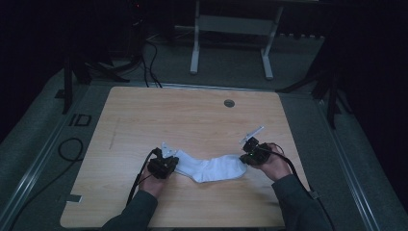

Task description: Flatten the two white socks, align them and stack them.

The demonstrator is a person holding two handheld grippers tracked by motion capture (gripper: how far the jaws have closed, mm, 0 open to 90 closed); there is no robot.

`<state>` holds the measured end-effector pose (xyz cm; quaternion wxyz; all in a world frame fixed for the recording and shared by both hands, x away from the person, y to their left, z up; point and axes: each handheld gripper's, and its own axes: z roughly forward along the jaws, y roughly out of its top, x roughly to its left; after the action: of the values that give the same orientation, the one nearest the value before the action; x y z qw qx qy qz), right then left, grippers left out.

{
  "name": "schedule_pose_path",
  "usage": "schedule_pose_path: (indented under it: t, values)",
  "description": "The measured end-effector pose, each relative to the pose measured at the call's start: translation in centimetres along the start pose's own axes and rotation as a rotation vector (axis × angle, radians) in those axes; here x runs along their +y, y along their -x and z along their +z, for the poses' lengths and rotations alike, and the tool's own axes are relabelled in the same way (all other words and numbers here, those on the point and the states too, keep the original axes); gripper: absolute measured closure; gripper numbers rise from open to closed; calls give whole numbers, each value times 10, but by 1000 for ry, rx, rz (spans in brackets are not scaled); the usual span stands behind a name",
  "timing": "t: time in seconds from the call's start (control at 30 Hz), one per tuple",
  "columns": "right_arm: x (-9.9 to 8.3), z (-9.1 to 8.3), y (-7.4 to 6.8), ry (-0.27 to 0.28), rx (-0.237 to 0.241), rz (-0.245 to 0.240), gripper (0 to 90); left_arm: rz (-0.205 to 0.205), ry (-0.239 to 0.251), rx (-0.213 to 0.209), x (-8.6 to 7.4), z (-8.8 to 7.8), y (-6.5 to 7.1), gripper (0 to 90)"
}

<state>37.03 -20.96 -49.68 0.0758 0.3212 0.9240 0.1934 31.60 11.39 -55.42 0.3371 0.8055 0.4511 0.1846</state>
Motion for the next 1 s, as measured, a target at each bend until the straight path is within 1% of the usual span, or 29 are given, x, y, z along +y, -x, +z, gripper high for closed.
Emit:
schedule_pose_path:
  t: [0.07, 0.2, 0.33, 0.43, 0.6, 0.83, 1.0]
  values:
    - [1, 5, -2, -8, 3, -8, 840, -3, 2, -2, 0, 0, 0, 896]
    - [3, 13, -6, -24, 10, -17, 750, -3, 6, -13, -1, -1, 0, 856]
    - [3, 8, -5, -1, 4, -12, 677, -4, 17, -13, 0, -3, 1, 827]
    - [3, 1, -2, 28, -4, -1, 627, -3, 26, 0, 0, -6, 0, 809]
    - [1, -6, 3, 55, -12, 18, 591, -18, 38, 15, 1, -11, -6, 797]
    - [0, -8, 9, 80, -24, 48, 572, -47, 53, 35, 0, -17, -16, 773]
    - [0, -10, 13, 100, -34, 74, 567, -61, 54, 46, 0, -21, -22, 770]
